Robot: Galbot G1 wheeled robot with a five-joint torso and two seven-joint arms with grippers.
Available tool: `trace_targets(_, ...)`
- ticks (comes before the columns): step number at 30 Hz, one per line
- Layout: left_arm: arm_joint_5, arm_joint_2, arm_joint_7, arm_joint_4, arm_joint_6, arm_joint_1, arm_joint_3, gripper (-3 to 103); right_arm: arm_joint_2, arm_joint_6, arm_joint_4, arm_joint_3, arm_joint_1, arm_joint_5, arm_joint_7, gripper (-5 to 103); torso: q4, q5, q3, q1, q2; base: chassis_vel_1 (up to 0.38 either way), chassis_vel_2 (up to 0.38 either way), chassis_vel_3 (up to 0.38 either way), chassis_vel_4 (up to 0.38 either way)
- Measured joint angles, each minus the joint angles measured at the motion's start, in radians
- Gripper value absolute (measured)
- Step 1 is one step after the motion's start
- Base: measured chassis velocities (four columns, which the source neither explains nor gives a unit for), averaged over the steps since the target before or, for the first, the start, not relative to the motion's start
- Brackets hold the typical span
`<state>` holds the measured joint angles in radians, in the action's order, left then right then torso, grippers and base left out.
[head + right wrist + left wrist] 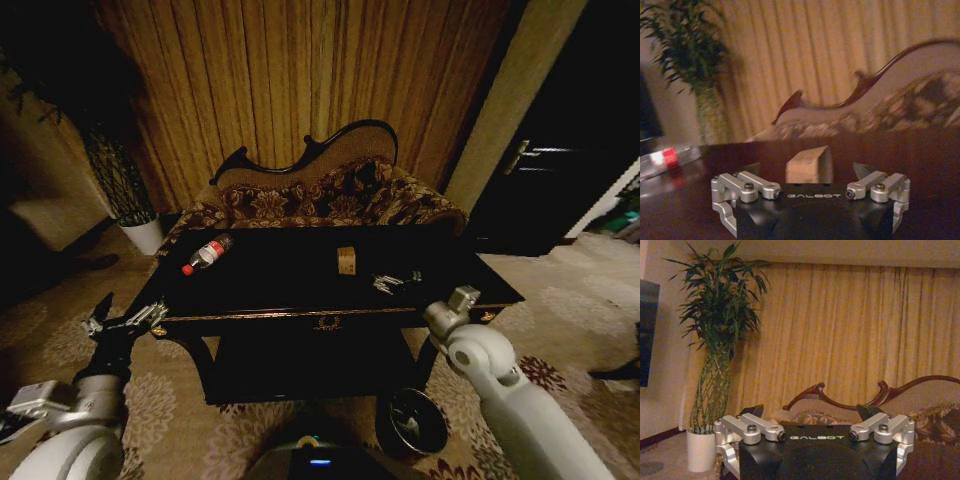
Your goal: Move to the front of the table and place the trash on the table into the trash bin.
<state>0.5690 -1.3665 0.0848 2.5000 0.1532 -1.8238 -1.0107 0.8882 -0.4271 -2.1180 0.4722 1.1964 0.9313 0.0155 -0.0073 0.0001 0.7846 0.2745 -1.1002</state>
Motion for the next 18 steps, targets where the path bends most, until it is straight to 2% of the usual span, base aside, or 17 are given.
trace_targets(6, -0.001, -0.001, 0.0, 0.0, 0.0, 0.002, -0.001, 100, -0.044, -0.031, 0.07, -0.117, -0.152, 0.072, -0.022, 100, 0.0002, -0.0003, 0.0, 0.0, 0.0, 0.0, 0.0, 0.0, 0.0)
trace_targets(18, -0.003, -0.002, 0.0, 0.0, 0.0, -0.002, -0.003, 100, 0.001, -0.048, 0.203, -0.245, -0.299, 0.037, -0.029, 100, 0.0, -0.0001, 0.0, 0.0, 0.0, 0.0, 0.0, 0.0, 0.0)
